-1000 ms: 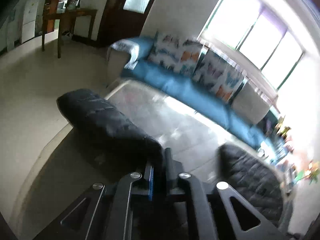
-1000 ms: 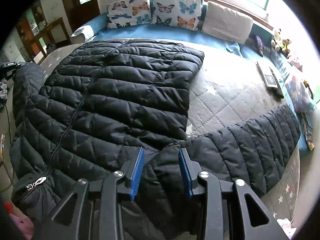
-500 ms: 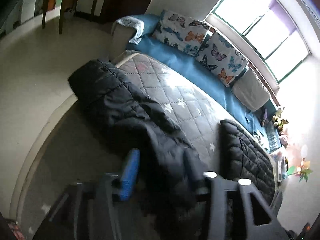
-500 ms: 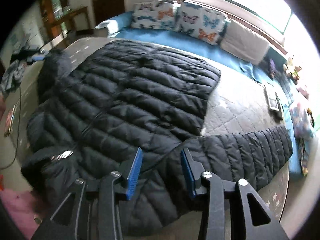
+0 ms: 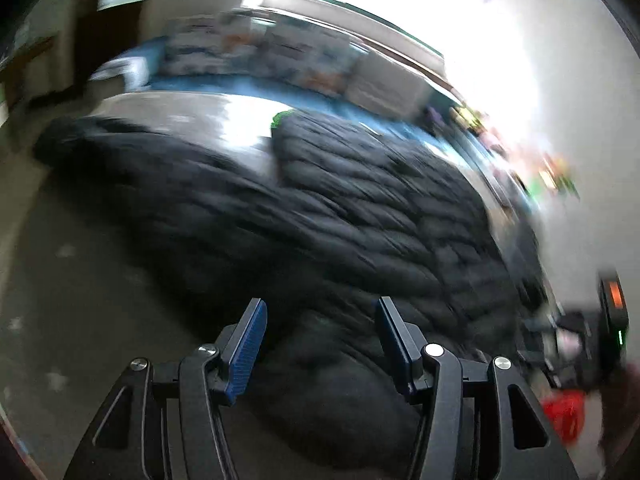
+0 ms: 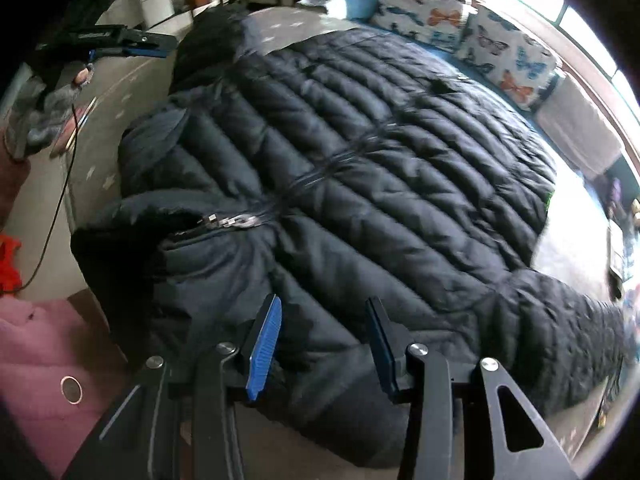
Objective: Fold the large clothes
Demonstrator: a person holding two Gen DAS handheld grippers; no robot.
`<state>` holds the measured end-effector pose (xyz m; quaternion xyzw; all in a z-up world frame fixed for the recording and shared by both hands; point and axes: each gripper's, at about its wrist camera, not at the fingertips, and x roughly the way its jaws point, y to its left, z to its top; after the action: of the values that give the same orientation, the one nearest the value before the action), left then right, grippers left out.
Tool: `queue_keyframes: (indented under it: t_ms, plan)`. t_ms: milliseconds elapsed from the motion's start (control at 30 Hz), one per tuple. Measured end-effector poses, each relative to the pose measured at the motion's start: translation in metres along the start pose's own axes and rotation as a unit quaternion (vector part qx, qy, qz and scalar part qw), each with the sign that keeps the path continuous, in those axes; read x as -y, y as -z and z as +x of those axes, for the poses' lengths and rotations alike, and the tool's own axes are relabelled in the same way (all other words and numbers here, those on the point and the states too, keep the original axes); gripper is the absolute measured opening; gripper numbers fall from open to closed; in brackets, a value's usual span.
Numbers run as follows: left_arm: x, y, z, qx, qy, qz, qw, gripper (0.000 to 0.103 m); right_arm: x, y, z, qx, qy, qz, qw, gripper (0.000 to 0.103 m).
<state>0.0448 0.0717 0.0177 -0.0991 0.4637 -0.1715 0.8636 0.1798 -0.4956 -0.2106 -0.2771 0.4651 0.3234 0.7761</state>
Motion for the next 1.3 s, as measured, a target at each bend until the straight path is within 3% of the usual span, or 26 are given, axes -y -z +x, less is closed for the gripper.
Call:
queue_keyframes:
  t_ms: [67, 167, 267, 433, 633, 767, 900, 1000, 1100, 1167, 1300]
  plan:
    - [0.035, 0.014, 0.009, -0.002, 0.017, 0.034, 0.9993, 0.060, -0.011, 0.003, 0.012, -0.015, -0.020, -0.010, 1.000, 0.047]
    - [0.085, 0.027, 0.032, -0.013, 0.042, 0.089, 0.9951, 0.060, -0.031, 0.011, 0.029, -0.027, 0.001, -0.050, 0.998, 0.047]
    - [0.115, 0.037, 0.055, -0.029, 0.070, 0.113, 0.9907, 0.059, -0.036, 0.018, 0.031, -0.022, -0.001, -0.045, 0.999, 0.047]
    - [0.137, 0.057, 0.094, -0.081, 0.120, 0.124, 0.9817, 0.058, -0.032, 0.035, 0.028, -0.005, -0.022, -0.025, 0.999, 0.047]
    - [0.138, 0.066, 0.109, -0.082, 0.116, 0.135, 0.9805, 0.057, -0.012, 0.039, 0.003, 0.031, -0.059, 0.027, 0.997, 0.047]
    - [0.131, 0.062, 0.108, -0.090, 0.122, 0.140, 0.9785, 0.057, 0.038, 0.042, -0.025, 0.073, -0.001, 0.093, 0.993, 0.047]
    - [0.130, 0.062, 0.106, -0.088, 0.121, 0.150, 0.9773, 0.057, 0.108, 0.051, -0.029, 0.093, 0.059, 0.191, 0.975, 0.047]
    - [0.128, 0.062, 0.107, -0.090, 0.122, 0.150, 0.9770, 0.057, 0.157, 0.069, -0.013, 0.072, 0.108, 0.262, 0.956, 0.047]
    - [0.127, 0.061, 0.108, -0.092, 0.121, 0.150, 0.9770, 0.057, 0.192, 0.089, 0.006, 0.065, 0.063, 0.334, 0.938, 0.045]
    - [0.127, 0.060, 0.109, -0.093, 0.118, 0.150, 0.9771, 0.057, 0.202, 0.100, -0.004, 0.099, 0.033, 0.355, 0.929, 0.045]
    - [0.128, 0.059, 0.111, -0.098, 0.116, 0.154, 0.9763, 0.058, 0.226, 0.127, -0.034, 0.147, 0.042, 0.409, 0.900, 0.047]
